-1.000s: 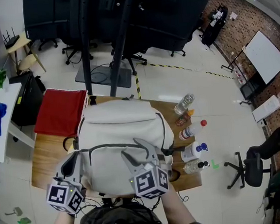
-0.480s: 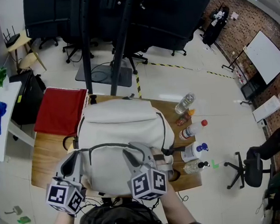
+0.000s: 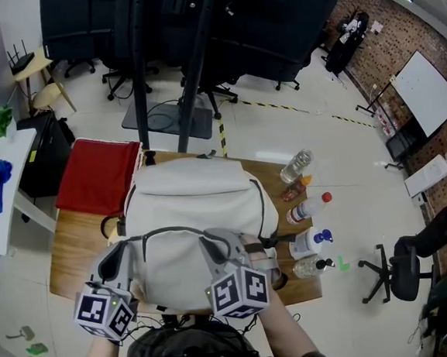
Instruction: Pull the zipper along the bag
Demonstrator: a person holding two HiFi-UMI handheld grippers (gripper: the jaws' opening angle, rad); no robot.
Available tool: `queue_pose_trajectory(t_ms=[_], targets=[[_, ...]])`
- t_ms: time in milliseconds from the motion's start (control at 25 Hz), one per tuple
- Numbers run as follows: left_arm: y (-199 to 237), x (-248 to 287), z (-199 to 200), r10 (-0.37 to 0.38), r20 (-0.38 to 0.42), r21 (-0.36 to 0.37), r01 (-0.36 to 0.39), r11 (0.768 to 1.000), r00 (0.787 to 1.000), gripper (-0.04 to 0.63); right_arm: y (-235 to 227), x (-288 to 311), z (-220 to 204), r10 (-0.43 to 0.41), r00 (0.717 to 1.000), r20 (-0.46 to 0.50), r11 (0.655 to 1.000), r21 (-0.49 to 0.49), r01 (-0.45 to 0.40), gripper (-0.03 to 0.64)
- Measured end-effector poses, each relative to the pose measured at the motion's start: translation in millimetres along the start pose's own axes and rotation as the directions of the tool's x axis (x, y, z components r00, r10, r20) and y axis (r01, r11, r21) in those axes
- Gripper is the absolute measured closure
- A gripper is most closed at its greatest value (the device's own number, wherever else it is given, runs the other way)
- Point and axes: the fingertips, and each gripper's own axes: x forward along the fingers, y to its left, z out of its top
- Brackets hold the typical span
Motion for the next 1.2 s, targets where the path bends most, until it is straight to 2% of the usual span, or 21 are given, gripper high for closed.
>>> queue_pose_trajectory(t_ms=[280,480,600,720,880,1200], targets=[[-6,-1,-15,-0.004,-0.029,-0.024,0.004,1.000,1.000,0.563,-9,0,-1,-0.004,0.999,0.035,0.993,0.114,0.000,0.548],[-12,-6,-31,-0.007,-0.046,-0.063,0.004,0.998,0.999,0.563,-13,1,-4,-0.012,0.999,0.052,0.989,0.150,0.004,0.548],[-7,-12,-41,0.004,-0.059,-0.098,-0.010,0.995,0.998,0.563,-15,1,-4,-0.015,0.998,0.061,0.987,0.162,0.005,0.548],[-6,-19,-50,0.003,-0.071,-0.084,-0.009,0.996,0.997,0.558,-14,2,-5,-0.011,0.998,0.066,0.987,0.163,0.000,0.548],[-6,-22,-62,-0.007,-0.079,-0.118,-0.003,0.993,0.997,0.554,-15,4,-5,-0.010,0.997,0.070,0.987,0.162,-0.002,0.548],[-18,-32,-84,-0.009,-0.096,-0.126,-0.003,0.992,0.995,0.549,-17,5,-8,-0.013,0.997,0.078,0.987,0.159,0.000,0.548]])
